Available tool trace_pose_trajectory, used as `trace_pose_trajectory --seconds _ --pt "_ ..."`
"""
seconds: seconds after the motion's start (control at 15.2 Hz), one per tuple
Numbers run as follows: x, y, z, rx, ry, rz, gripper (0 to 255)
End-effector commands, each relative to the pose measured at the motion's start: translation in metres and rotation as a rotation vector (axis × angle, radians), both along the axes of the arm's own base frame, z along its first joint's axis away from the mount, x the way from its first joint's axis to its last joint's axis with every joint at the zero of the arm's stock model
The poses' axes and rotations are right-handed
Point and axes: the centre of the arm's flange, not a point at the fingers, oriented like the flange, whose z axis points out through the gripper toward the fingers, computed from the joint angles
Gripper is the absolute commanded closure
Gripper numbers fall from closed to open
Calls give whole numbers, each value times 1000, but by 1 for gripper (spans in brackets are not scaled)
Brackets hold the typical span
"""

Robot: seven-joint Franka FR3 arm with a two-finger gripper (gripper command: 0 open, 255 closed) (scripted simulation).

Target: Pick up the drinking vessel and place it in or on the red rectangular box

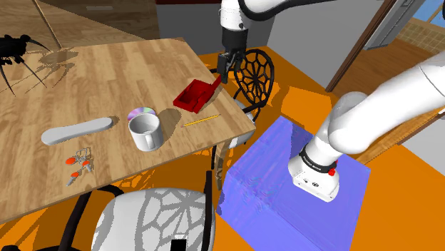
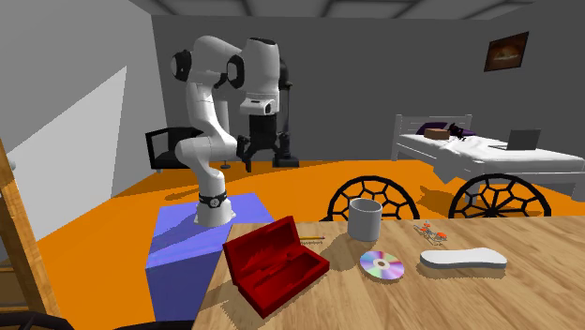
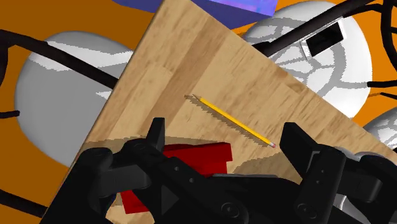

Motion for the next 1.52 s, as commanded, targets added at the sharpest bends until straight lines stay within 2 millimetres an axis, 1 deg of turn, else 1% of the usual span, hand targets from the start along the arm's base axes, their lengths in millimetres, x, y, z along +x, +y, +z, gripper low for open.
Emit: trace_pose_trajectory --seconds 0.0,0.73,1.39,1.45 --pt "12 21 -10 3 1 6 0" --pt "79 137 -64 12 13 42 0" --pt "136 246 -113 21 23 75 0" --pt "136 246 -118 21 23 75 0"
